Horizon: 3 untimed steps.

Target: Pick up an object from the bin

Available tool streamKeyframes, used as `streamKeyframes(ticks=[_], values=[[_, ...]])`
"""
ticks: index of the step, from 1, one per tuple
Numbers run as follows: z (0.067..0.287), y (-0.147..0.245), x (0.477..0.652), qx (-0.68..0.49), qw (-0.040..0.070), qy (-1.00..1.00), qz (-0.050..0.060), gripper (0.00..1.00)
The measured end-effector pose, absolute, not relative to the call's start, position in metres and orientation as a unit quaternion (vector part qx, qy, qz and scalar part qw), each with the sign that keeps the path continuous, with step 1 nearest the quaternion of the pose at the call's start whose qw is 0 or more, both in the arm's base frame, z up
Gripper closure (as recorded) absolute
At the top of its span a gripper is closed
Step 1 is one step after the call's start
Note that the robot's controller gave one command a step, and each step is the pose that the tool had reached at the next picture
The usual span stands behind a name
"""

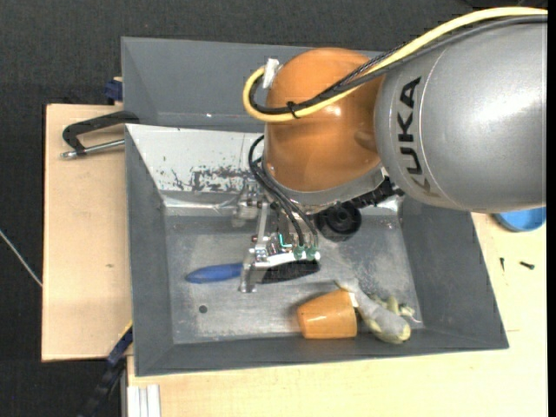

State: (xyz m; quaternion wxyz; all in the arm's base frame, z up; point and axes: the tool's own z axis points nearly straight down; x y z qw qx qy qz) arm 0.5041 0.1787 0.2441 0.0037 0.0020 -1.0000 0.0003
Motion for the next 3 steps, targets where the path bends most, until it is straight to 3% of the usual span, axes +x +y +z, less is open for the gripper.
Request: streamKeyframes(ticks=[1, 2, 3], values=[[0.074, 0.172, 0.535, 0.051, 0.001, -0.999, 0.0, 0.0], [0.077, 0.172, 0.536, 0.05, -0.001, -0.999, -0.001, 1.0], [0.231, 0.163, 0.541, 0.045, -0.006, -0.999, -0.002, 1.0]])
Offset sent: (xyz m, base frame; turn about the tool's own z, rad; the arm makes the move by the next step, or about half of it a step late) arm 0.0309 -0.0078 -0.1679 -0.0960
